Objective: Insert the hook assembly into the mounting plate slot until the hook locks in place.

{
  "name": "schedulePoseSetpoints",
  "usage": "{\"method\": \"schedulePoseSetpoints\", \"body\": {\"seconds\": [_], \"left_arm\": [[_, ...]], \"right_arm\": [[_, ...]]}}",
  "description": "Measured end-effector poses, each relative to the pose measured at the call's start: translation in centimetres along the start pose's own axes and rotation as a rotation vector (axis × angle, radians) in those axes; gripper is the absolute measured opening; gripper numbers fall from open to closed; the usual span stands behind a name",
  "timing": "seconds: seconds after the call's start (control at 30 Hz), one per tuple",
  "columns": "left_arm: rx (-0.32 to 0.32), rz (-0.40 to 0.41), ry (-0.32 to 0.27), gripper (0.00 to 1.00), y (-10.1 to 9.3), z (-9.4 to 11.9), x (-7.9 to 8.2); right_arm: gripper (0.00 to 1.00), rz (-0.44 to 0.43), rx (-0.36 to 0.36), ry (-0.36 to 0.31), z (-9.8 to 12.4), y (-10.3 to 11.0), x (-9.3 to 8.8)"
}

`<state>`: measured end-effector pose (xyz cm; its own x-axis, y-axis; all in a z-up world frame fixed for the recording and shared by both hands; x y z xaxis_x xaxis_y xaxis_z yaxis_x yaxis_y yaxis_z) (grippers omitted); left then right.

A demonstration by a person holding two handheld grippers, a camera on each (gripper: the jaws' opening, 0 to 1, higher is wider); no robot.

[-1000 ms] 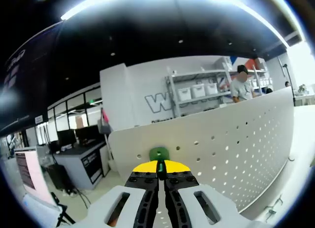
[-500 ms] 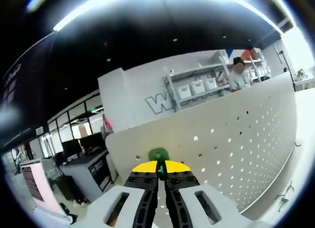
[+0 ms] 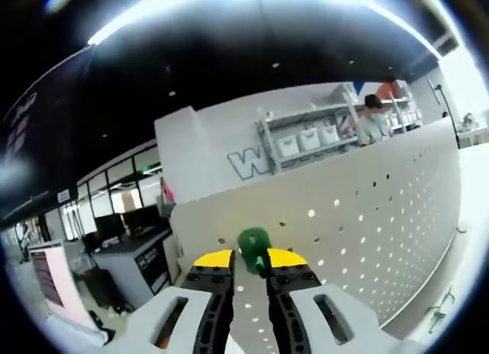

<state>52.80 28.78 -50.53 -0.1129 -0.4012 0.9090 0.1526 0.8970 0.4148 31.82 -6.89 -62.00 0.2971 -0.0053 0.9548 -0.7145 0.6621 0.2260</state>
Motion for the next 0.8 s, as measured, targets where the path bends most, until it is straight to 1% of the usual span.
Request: {"method": "schedulePoseSetpoints", "body": {"seconds": [0.07,0.17,0.37,0.53,0.67,0.8], "left_arm": [[-0.005,0.014,-0.007,0.19,-0.1,0.0,-0.1],[-0.007,0.008,-0.006,0.19,-0.2,0.0,-0.1],[-0.017,0.023,-0.012,0.23,-0.3,0.2,-0.2],[-0.032,0.029,-0.019,0.29,-0.3,0.7,-0.3],[-0.031,0.038,-0.037,0.37,-0.2,1.1,-0.1],[-0.047,0.033,-0.043,0.37,-0.4,1.4,0.1]], "right_arm": [[0.68,0.001,0.001,-0.001,0.0,0.0,0.1],[0.68,0.002,-0.001,0.001,0.0,-0.1,0.1],[0.68,0.003,-0.004,0.000,0.1,-0.2,0.1],[0.68,0.003,-0.004,-0.002,0.1,-0.2,0.2],[0.68,0.006,-0.001,0.000,0.1,-0.1,0.2],[0.68,0.008,0.001,0.001,0.1,0.0,0.3]]}}
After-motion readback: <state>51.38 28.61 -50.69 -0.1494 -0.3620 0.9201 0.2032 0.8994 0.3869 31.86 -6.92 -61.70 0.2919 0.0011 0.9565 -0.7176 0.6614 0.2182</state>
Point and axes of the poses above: the point that each gripper's makers call its tool centre point, and the gripper's own axes: z roughly backward along the fingers, y roughly to its left, x roughly out of its top, the point moved 10 cm from there along z, roughly backward along the fingers, and after that the axes turned 10 degrees about -z, right-handed, at the moved point
